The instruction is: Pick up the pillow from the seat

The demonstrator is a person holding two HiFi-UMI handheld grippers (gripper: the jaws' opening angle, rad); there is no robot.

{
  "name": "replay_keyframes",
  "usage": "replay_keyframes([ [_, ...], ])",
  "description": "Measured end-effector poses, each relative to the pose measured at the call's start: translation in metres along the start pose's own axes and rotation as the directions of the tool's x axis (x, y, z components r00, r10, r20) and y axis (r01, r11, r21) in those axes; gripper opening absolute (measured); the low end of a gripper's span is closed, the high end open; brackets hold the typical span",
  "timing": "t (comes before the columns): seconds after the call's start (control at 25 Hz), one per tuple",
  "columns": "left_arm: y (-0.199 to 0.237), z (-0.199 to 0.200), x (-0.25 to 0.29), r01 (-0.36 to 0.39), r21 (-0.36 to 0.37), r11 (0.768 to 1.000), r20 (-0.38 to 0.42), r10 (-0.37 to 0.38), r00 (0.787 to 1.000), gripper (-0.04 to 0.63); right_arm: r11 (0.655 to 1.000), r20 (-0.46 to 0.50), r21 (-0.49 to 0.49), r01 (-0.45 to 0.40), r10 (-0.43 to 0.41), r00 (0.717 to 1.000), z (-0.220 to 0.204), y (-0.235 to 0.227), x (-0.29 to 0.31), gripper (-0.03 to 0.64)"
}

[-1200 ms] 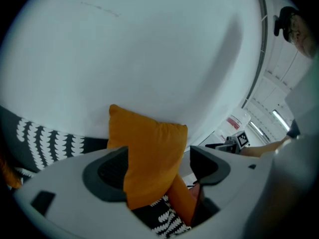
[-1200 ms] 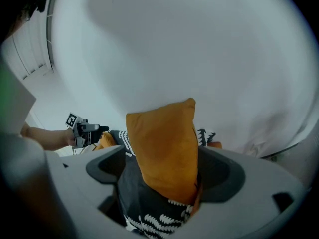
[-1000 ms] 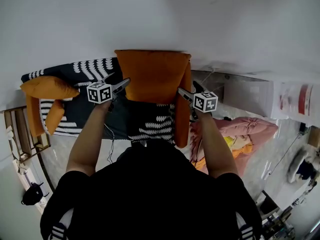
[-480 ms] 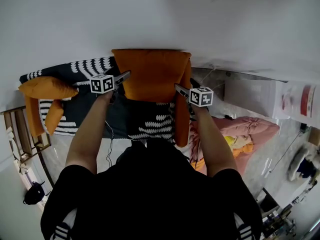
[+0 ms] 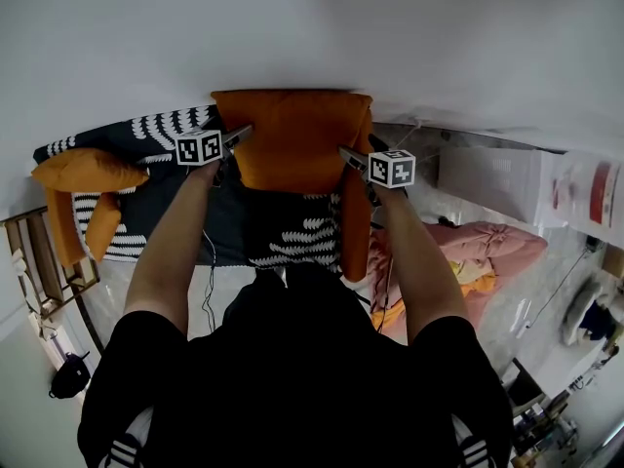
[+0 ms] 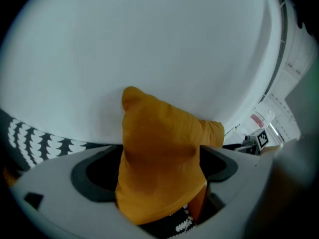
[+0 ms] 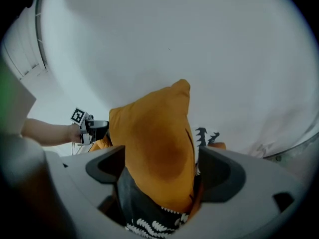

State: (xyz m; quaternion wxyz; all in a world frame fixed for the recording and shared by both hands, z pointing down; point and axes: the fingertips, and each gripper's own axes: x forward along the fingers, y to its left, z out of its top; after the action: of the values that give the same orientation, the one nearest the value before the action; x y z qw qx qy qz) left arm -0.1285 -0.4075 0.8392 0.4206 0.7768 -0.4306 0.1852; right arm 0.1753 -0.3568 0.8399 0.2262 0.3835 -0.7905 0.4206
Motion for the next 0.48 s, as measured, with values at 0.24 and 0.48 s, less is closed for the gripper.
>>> replay_keyframes([
  [0.24, 0.006, 0.004, 0.012, 0.013, -0.054, 0.998, 0.011, -0.012, 1.0, 0.517, 0.999, 0.026, 0.031, -0.033, 0.032, 0.999, 0.015, -0.006, 0.018, 0.451],
  [0.48, 0.008, 0.002, 0.021, 0.038, -0.055, 0.998, 0.003, -0.038, 0.999, 0.518, 0.996, 0.017, -0.022, -0.085, 0.085, 0.996, 0.031, -0.006, 0.034, 0.453],
])
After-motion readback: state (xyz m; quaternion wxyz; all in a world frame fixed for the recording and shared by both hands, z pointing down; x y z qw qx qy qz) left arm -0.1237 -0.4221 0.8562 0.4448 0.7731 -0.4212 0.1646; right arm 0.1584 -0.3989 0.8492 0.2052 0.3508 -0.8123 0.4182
